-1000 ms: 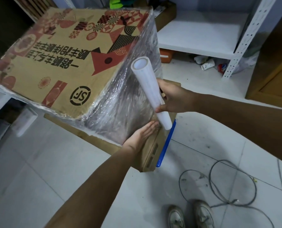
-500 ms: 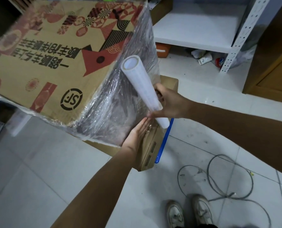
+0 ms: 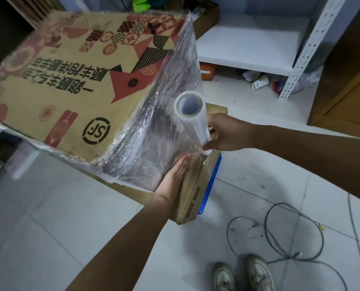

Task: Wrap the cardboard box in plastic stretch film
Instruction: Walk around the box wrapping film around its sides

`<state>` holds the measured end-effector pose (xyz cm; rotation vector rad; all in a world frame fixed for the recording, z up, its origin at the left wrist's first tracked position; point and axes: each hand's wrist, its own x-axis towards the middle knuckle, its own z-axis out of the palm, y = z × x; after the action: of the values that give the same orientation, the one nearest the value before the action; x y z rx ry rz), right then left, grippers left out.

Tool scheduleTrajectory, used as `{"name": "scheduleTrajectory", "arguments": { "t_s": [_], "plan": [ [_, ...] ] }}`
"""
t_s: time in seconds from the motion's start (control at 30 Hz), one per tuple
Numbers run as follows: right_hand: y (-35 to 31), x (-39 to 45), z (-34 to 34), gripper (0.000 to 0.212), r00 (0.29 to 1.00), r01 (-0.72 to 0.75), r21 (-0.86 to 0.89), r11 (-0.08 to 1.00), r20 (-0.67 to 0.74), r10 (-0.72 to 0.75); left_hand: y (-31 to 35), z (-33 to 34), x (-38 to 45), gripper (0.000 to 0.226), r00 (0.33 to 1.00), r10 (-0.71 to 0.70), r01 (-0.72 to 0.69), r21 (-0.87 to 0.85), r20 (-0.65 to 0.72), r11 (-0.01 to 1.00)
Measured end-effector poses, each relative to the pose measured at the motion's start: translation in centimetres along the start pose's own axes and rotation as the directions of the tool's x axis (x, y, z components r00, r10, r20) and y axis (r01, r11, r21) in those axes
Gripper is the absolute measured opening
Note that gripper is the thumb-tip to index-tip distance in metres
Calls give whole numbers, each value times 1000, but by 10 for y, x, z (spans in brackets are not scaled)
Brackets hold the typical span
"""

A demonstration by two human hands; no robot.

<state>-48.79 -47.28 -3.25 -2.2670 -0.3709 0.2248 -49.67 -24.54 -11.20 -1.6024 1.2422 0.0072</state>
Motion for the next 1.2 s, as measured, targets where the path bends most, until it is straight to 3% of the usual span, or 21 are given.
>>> {"name": "scheduleTrajectory", "arguments": {
  "t_s": [0.23,0.37,0.47,0.53,0.57,0.67,0.77,0.87,0.97,1.2],
  "plan": [
    [6,7,8,54,993,-92,71,993,-73,97,1,-8,7,102,995,-50,60,-123,89,991],
    [7,9,11,56,992,-96,115,989,-71,105,0,-11,5,107,995,-72,83,-166,69,983],
    [4,13,13,53,992,-113,156,981,-34,119,-10,-26,2,89,991,-130,136,-222,42,965],
    [2,16,13,49,989,-138,175,975,-21,144,-18,-40,-3,74,998,-49,59,-301,40,952],
    [2,17,13,48,988,-146,186,972,-20,152,-20,-46,-7,71,1000,-16,22,-294,20,956],
    [3,17,13,51,986,-157,195,968,-26,165,-22,-54,-23,83,996,-1,-2,-42,-87,999],
    [5,16,13,56,984,-173,209,963,-14,179,-34,-44,-43,94,999,-42,44,46,-23,998],
    [5,15,15,58,983,-175,212,962,-7,181,-47,-32,-47,92,996,-88,88,113,-13,990],
    [6,15,16,56,982,-188,209,960,6,191,-46,-37,-43,85,992,-119,113,142,36,983],
    [2,15,16,59,974,-220,249,943,4,226,-55,-51,-48,88,989,-138,138,6,56,990]
  ]
}}
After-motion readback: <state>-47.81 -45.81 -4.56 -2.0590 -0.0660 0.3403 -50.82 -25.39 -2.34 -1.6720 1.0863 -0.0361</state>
